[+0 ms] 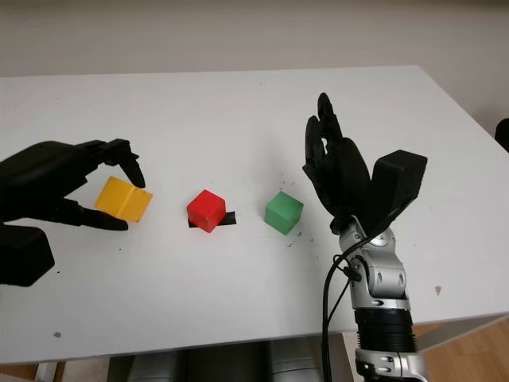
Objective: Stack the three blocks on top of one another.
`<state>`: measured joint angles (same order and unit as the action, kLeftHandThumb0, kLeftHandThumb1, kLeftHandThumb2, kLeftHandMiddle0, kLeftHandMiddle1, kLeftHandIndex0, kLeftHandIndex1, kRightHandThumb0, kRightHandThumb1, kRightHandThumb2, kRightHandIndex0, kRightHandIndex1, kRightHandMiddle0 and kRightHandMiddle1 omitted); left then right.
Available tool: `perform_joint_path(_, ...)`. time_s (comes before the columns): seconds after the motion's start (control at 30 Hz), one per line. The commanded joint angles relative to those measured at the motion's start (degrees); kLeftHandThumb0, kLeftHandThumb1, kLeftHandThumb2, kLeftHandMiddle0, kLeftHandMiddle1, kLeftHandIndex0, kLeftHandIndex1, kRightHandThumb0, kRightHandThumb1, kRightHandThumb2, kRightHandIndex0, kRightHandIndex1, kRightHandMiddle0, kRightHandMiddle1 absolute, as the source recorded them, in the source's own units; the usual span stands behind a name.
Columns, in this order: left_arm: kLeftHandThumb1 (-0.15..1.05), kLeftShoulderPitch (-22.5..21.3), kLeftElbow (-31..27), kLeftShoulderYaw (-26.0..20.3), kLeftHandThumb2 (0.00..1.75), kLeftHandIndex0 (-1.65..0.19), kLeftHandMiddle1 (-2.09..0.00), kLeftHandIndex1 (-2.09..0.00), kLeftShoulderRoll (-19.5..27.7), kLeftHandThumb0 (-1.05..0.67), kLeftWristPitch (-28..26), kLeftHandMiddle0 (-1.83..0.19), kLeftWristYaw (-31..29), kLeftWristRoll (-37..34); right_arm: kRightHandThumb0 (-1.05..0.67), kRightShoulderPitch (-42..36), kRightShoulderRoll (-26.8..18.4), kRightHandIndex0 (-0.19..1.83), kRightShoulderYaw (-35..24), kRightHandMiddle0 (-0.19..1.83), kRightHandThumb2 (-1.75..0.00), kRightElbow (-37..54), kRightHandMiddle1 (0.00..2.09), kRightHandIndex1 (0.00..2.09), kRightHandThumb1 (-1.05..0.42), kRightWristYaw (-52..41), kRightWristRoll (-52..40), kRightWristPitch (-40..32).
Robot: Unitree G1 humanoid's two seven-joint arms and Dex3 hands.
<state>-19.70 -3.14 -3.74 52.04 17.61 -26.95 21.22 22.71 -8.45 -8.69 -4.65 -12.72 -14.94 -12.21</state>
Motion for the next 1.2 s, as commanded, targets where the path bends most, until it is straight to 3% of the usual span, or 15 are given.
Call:
perform_joint_path(0.0,1.01,-4.2,0.0,1.2,0.06,-0.30,-0.50,-1.57,0.5,-0.41,0.0,-0.27,-1.1,-0.1,-0.74,0.7,0.0,-0.19,0.2,-0.19,-0.63,0.7,0.00,0.00,-1.05,0.3,0.1,-0.1)
perform_joint_path(0.2,1.01,-13.0,4.9,5.9,0.05,-0.30,-0.74,-1.64,-1.2,-0.42,1.6,-0.15,-5.7,-1.3,-0.74,0.6,0.1,-0.19,0.5,-0.19,-0.63,0.8,0.00,0.00,-1.05,0.8,0.2,-0.2)
perform_joint_path(0.33,1.01,-19.5,8.1,9.5,0.05,-0.32,-0.79,-1.54,-2.4,-0.42,0.6,-0.11,-11.3,-2.3,-0.74,0.7,0.3,-0.19,0.8,-0.19,-0.63,0.9,0.00,0.00,-1.05,1.3,0.4,-0.3)
perform_joint_path(0.6,1.01,-32.1,18.5,15.8,0.05,-0.39,-0.47,-1.47,-7.0,-0.50,1.4,-0.24,-18.8,-1.7,-0.73,0.5,0.7,-0.19,1.4,-0.19,-0.65,1.7,0.00,0.00,-1.05,2.4,0.7,-0.6)
perform_joint_path(0.73,1.02,-34.6,21.3,17.3,0.05,-0.37,-0.39,-1.50,-8.7,-0.50,0.4,-0.24,-20.6,-1.3,-0.73,0.5,0.8,-0.19,1.4,-0.19,-0.66,1.9,0.00,0.00,-1.05,2.6,0.6,-0.6)
perform_joint_path(0.97,1.03,-38.5,29.8,20.2,0.05,-0.34,-0.30,-1.53,-12.4,-0.51,5.5,-0.29,-19.5,1.0,-0.72,0.6,0.7,-0.19,1.6,-0.19,-0.66,2.1,0.00,0.00,-1.05,2.5,0.8,-0.8)
perform_joint_path(1.17,1.04,-39.6,31.0,22.4,0.06,-0.32,-0.26,-1.50,-13.9,-0.51,5.9,-0.29,-18.9,4.4,-0.71,0.4,0.9,-0.19,1.5,-0.19,-0.67,2.1,0.00,0.00,-1.05,2.6,0.7,-0.5)
